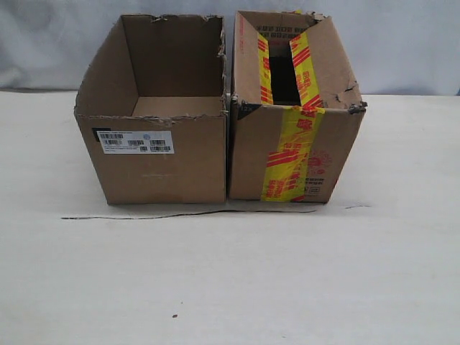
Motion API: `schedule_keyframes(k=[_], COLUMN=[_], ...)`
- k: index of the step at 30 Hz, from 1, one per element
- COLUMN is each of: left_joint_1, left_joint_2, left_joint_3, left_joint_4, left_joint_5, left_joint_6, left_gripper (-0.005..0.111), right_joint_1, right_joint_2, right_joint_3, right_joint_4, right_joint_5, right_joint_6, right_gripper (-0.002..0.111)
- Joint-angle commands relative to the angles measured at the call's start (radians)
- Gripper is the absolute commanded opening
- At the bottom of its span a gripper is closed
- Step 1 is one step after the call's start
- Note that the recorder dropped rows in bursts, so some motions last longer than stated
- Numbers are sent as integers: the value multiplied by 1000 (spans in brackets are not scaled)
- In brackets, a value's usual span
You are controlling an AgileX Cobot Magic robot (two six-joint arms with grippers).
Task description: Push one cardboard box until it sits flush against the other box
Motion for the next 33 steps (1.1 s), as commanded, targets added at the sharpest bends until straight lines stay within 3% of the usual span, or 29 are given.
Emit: schedule_keyframes(k=[1,14,19,33], left_joint_1=[5,5,5,5], left_joint_2=[-3,-3,-3,-3], left_joint_3=[2,2,2,2], left_joint_4=[0,0,0,0], left_joint_5=[-4,5,120,120], left_joint_6=[1,1,1,1], left_gripper=[0,0,0,0], right_joint_1=[-5,-5,-5,-5], right_joint_2=[-3,-3,-3,-3], right_joint_3=[6,6,6,6], right_joint_4=[4,4,4,30], right_joint_5=[0,0,0,0], right_joint_6=[-8,-8,-8,-8], right_gripper=[0,0,0,0])
